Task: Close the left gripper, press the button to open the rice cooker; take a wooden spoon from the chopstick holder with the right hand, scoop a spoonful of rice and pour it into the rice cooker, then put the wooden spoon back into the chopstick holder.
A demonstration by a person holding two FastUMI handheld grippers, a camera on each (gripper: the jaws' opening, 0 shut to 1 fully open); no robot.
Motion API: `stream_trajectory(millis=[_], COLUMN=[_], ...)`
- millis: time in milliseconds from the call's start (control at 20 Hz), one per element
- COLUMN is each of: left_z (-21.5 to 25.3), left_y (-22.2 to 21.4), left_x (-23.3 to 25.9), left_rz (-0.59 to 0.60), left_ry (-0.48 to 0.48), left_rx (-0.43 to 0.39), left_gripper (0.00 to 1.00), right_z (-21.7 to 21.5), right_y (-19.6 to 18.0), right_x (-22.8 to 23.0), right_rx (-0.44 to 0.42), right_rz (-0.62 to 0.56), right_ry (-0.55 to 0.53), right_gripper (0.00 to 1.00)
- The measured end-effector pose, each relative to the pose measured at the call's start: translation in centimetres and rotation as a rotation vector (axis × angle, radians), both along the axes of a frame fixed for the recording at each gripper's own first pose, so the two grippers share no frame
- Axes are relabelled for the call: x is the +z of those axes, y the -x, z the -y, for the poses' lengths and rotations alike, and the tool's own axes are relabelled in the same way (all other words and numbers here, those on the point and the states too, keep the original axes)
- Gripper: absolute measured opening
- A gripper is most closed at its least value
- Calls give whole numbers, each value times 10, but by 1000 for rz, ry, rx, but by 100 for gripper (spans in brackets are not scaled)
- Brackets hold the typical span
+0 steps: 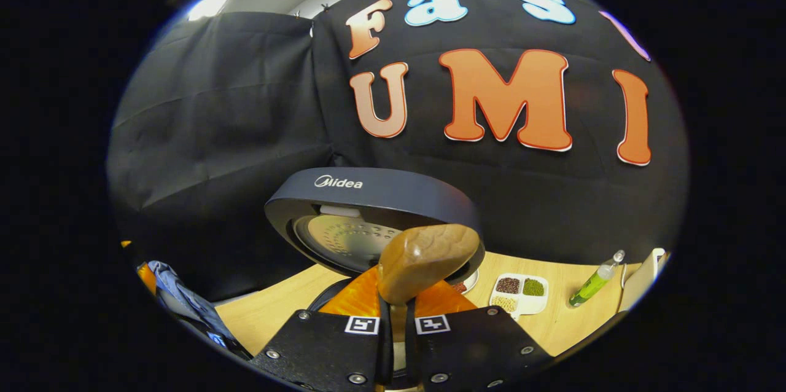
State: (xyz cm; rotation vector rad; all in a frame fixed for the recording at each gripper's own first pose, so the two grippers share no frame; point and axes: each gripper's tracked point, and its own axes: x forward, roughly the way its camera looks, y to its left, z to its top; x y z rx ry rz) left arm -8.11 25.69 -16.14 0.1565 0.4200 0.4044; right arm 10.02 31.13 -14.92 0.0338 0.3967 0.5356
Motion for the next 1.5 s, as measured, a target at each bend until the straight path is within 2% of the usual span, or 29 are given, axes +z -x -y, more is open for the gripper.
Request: stream_trajectory(millis=[350,500,650,1000,1450,1500], left_z=[7,11,19,62,110,117], left_y=[-5,-8,-13,-37,-61,-62], left_x=[-2,-2,-1,-9,-7,-6], left_rz=[-6,-9,-9,-23,-24,-23], left_ry=[-2,-6,0,35,88,90], left_rx=[-23,-35,-55,-163,-271,-284], left_gripper=[99,99,99,100,99,90], right_z=[-12,-8,6,112,256,268], right_y=[-1,0,-2,9,45,49], right_x=[-7,-4,-7,-23,-57,-59], right_rx=[65,60,30,-156,-442,-464], right_rz=[161,164,56,-82,-203,-211], right_ry=[153,120,14,-63,-77,-74], right_gripper=[7,7,7,7,7,7])
